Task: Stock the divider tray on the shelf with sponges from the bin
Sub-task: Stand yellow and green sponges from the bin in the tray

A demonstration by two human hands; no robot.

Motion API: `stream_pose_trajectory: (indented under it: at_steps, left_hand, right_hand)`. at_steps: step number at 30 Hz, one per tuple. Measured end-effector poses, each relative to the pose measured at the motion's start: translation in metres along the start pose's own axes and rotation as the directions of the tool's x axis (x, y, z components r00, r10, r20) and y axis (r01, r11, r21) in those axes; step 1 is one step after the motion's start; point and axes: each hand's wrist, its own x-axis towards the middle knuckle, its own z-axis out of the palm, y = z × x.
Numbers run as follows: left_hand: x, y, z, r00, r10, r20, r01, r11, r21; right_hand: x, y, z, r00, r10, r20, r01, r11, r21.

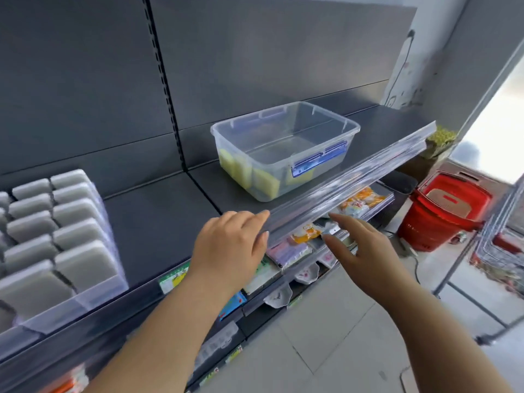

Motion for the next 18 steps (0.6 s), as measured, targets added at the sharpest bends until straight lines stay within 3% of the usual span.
stream_pose_trajectory:
  at_steps: [6, 12, 18]
  left_hand:
    - [0.073, -0.026, 0.037, 0.997, -0.038, -0.065, 0.038, 0.999, -0.001]
    - [0.166, -0.054, 0.068, 0.989, -0.031, -0.145, 0.03, 1.0, -0.008]
    - [0.229, -0.059, 0.104, 0.994, -0.07, -0.081, 0.071, 0.997, 0.018]
  right_hand:
    - [0.092, 0.028, -0.004, 0.998, -0.056, 0.0, 0.056, 0.996, 0.064]
    - [0.184, 0.061, -0.026, 0.985, -0.042, -0.166, 0.072, 0.981, 0.178]
    - [0.274, 0.094, -0.042, 0.99, -0.09, -0.108, 0.113, 0.968, 0.224]
